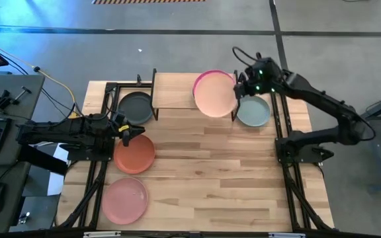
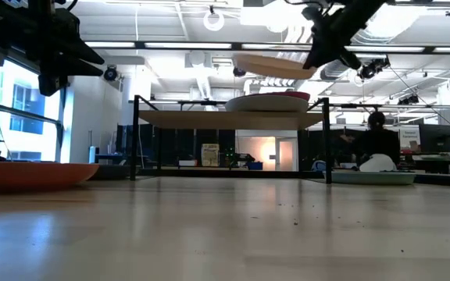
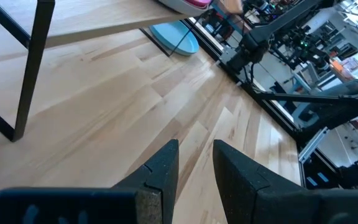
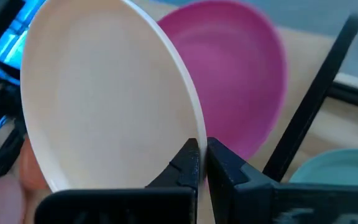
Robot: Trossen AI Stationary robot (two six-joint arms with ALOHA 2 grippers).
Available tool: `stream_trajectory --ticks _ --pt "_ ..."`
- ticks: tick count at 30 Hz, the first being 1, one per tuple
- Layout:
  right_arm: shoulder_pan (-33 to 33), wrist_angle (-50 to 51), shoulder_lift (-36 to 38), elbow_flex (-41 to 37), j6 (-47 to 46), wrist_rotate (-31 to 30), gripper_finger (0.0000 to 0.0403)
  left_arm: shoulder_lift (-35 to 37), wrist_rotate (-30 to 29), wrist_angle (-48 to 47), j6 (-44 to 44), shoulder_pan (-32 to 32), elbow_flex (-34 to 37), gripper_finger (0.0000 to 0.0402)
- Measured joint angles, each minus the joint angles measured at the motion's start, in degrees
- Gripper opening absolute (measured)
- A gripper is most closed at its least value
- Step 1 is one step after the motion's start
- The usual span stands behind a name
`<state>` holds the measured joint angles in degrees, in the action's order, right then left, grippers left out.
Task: Place and stack plates onto a shelf
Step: Stack the light orange plate on top of the pink plate on the shelf
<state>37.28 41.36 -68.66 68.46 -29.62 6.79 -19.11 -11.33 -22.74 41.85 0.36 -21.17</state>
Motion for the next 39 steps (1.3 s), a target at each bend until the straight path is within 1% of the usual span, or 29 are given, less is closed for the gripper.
stream_trajectory --ticks 7,12,19,23,30,32,39 --pt "4.40 1.72 -8.09 7.63 1.90 0.79 0.0000 -0.01 0.01 0.00 -0.04 0.00 0.00 0.0090" --pt "5.94 7.96 -14.15 13.76 4.09 0.75 0.0000 -0.01 0.01 -0.01 -0.02 0.00 0.00 0.0090" --pt "6.27 14.13 -19.25 20.06 7.29 -2.21 0.0000 0.00 0.19 -0.07 -0.01 -0.02 0.00 0.0090" --pt "6.24 14.61 -20.42 21.55 8.04 -2.25 0.0000 -0.02 0.19 -0.07 -0.02 -0.02 0.00 0.0090" --pt "6.24 17.88 -21.47 21.58 9.03 -4.03 0.0000 0.00 0.21 -0.09 0.25 -0.02 0.00 0.0090" --pt "6.24 17.89 -21.47 21.58 9.16 -5.30 0.0000 -0.01 0.20 -0.09 1.13 -0.01 0.00 0.0090" --pt "6.24 17.93 -21.46 21.58 10.40 -6.75 0.0000 -0.01 0.21 -0.09 1.51 -0.01 0.00 0.0090"
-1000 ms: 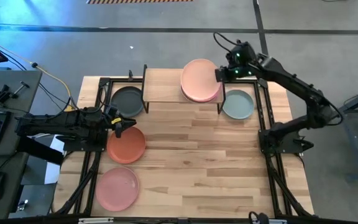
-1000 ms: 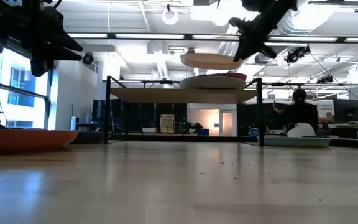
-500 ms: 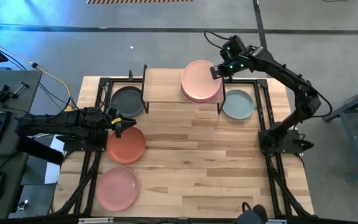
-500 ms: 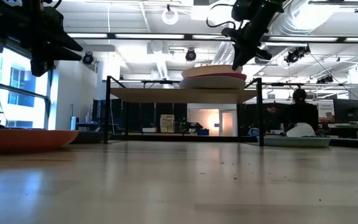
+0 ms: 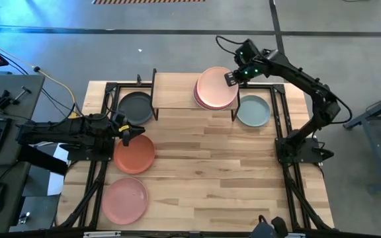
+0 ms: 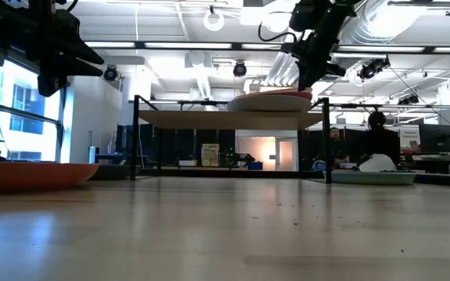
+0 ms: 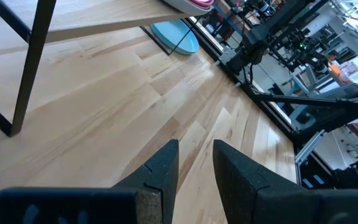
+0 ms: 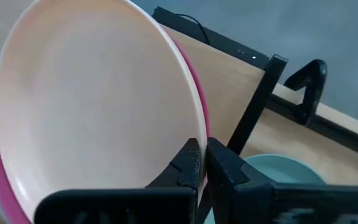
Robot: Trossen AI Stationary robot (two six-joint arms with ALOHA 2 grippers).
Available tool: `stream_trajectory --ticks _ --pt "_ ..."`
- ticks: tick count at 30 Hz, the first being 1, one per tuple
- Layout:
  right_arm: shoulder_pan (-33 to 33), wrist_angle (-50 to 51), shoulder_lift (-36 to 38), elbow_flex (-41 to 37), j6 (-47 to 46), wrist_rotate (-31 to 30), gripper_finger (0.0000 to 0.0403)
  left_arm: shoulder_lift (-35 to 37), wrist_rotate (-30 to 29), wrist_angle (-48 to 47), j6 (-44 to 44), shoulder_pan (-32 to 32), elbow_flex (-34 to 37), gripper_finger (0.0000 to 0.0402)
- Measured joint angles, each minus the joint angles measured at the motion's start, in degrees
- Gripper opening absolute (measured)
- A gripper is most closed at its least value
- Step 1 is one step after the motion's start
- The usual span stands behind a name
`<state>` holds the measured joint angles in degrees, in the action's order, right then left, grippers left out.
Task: Place and stack plates onto a shelf
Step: Stack the light orange plate on top of the pink plate on the shelf
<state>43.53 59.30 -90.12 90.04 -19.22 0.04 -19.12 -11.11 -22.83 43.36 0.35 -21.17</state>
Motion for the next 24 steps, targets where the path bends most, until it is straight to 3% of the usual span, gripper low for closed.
stream_trajectory --ticks 24 --pt "-0.07 -0.95 0.01 -0.07 3.23 0.34 0.0001 0.01 0.00 -0.02 -2.67 0.00 0.00 0.0090"
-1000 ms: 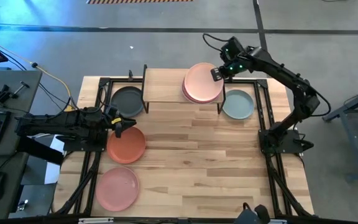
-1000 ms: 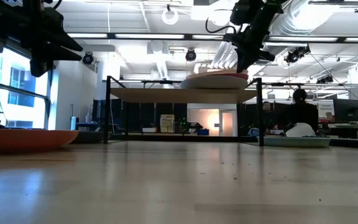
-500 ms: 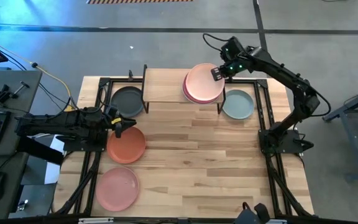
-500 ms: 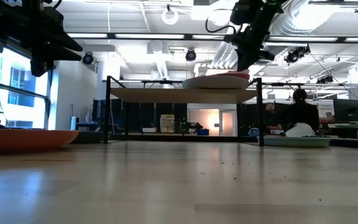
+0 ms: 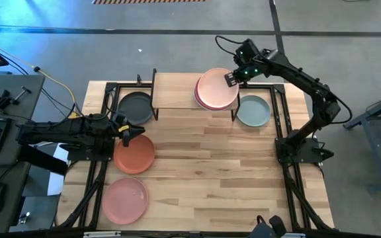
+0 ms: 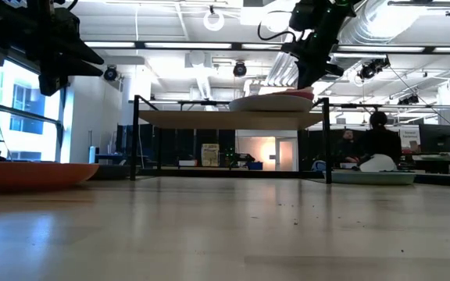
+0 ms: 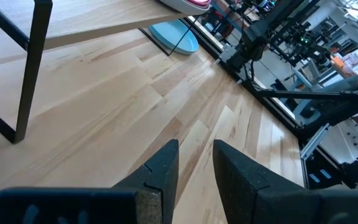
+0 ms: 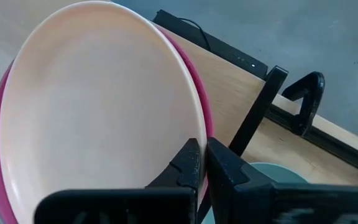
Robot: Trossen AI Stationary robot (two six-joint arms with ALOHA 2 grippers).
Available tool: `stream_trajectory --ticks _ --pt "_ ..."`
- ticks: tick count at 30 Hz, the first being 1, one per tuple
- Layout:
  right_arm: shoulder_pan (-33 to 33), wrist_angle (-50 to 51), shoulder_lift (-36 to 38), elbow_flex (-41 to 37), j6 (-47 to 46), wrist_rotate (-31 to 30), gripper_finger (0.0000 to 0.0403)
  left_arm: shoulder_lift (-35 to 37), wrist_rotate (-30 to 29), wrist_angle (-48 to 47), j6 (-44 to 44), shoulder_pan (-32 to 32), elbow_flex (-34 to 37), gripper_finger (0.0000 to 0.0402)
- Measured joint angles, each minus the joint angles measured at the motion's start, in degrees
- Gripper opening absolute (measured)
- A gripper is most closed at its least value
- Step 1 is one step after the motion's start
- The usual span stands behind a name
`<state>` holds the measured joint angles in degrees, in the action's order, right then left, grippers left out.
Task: Place and stack plates onto a shelf
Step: Stack the light orange plate on top of the pink plate on the shelf
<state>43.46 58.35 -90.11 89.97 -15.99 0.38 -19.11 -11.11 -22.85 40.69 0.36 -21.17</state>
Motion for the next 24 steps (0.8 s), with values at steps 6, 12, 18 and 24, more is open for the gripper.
stream_trajectory --ticks 6,12,18,24 --pt "0.00 -0.51 0.00 -0.02 -0.46 1.57 0.0001 -0.01 0.00 0.00 0.20 0.00 0.00 0.0090" --pt "-0.11 -0.86 0.00 -0.02 -0.44 1.69 0.0001 0.00 0.01 0.00 -0.11 -0.01 0.00 0.0090" --pt "-0.11 -1.03 0.00 -0.02 -0.42 1.76 0.0001 -0.01 0.00 0.01 -1.36 -0.01 0.00 0.0090" --pt "-0.11 -1.01 0.00 -0.04 -0.46 1.19 0.0033 -0.01 0.00 0.02 -1.33 -0.01 0.00 0.0090"
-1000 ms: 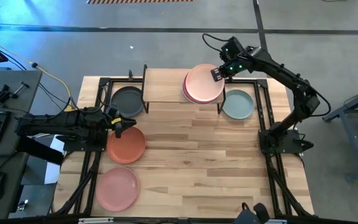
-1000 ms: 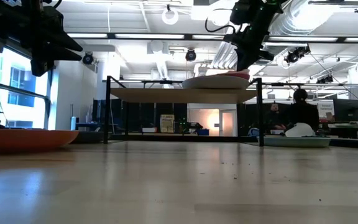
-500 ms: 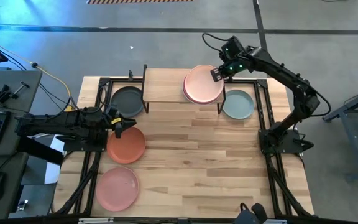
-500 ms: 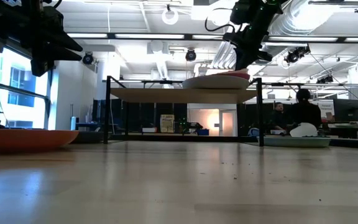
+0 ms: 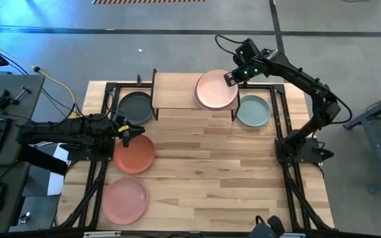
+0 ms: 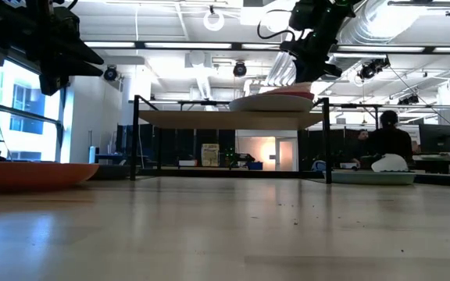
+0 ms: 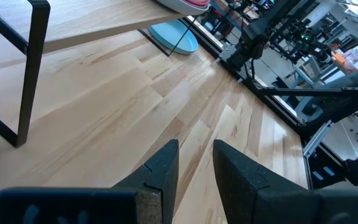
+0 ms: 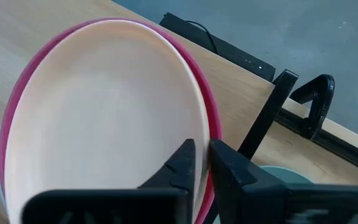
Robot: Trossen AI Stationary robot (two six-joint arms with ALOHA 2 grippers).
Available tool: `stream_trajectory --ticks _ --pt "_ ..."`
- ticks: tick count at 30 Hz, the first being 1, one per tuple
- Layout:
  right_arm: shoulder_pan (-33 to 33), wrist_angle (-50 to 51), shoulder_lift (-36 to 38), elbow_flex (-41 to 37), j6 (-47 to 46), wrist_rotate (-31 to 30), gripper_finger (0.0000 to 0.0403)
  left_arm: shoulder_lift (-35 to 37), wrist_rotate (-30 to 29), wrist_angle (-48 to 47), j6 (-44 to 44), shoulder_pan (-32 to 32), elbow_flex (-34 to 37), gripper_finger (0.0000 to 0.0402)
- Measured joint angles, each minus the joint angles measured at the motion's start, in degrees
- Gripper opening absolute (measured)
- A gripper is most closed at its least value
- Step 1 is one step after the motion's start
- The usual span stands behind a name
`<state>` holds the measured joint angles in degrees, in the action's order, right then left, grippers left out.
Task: Place and stack plates onto a shelf
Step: Stack the light orange plate on top of the pink plate on the shelf, then put the orange plate on the shelf
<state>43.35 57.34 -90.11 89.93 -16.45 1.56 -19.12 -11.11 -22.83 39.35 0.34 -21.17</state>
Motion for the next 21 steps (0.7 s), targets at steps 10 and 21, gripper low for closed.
stream_trajectory --ticks 10,21 --pt "-0.02 -0.34 0.00 0.00 0.01 -0.58 0.0092 0.01 0.00 0.00 -1.63 0.00 0.00 0.0090" --pt "-0.12 -9.00 0.55 0.00 -0.02 9.83 0.0092 0.01 -3.02 1.21 -3.49 -0.01 0.00 0.0090"
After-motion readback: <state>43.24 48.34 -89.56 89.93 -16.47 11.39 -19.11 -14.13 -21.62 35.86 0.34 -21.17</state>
